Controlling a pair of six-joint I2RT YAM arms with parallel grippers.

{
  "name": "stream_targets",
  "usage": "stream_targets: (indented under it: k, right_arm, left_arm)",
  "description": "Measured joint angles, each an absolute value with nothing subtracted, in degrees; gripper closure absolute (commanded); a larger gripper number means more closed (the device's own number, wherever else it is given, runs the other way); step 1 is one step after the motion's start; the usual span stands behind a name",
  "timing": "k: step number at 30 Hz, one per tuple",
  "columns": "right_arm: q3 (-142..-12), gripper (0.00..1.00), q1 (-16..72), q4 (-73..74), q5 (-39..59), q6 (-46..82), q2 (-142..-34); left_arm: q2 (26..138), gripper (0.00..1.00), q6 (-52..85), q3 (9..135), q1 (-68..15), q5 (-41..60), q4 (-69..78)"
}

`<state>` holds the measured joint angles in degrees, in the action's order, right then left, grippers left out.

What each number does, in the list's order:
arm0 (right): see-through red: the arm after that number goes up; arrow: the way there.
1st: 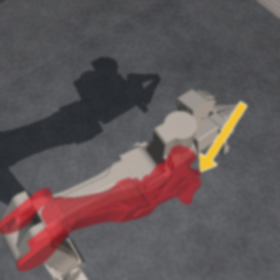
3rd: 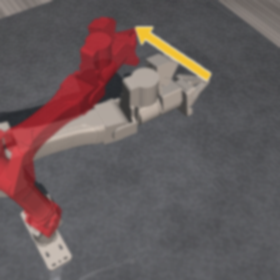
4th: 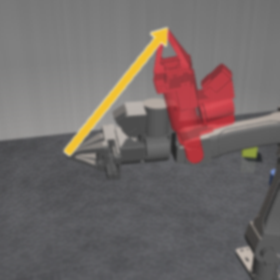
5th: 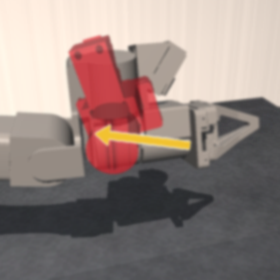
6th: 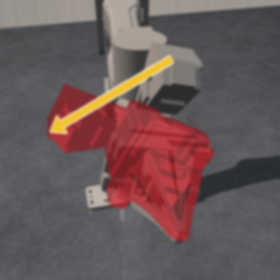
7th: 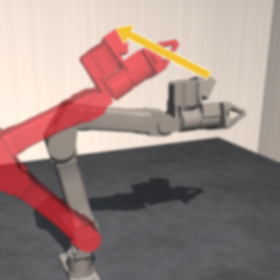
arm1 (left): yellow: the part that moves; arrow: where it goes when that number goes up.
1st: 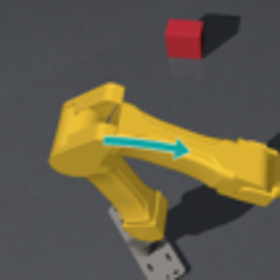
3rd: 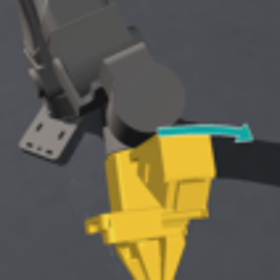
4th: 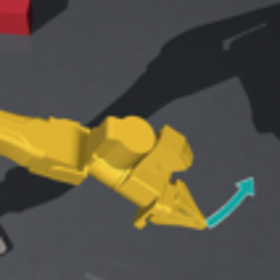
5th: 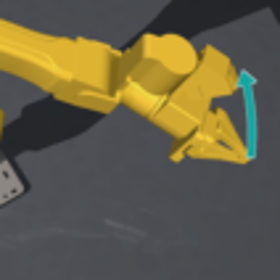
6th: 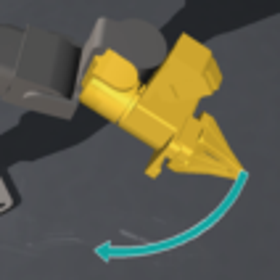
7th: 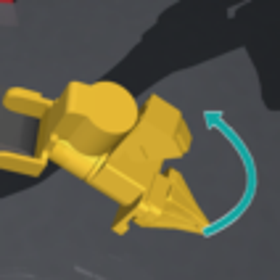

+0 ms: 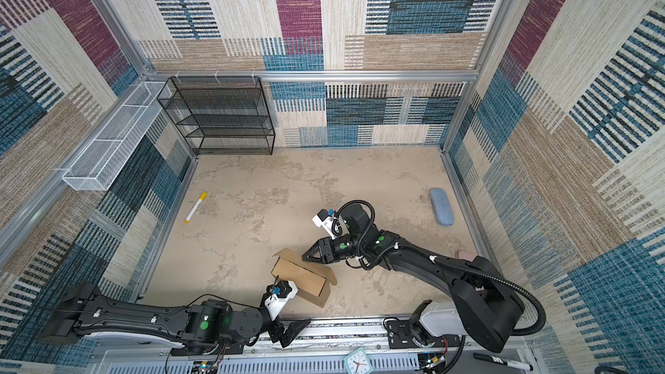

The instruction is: Fold the paper box

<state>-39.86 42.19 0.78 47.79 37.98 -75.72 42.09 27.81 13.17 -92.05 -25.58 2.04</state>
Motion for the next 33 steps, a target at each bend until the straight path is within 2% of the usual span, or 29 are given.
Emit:
stream_targets:
  k: [26,33]
  right_arm:
    - [-35.97,0.55,46.59,7.46,42.81,44.95,-73.45]
    - [-36.51,0.53,46.70,6.15,40.40,44.16,-73.43]
  left_arm:
    - [50.41,0.01,26.61,17.08,-92.05,-30.15,5.67]
    - [48.80,0.01,25.56,18.22,-92.05,-31.11,5.65]
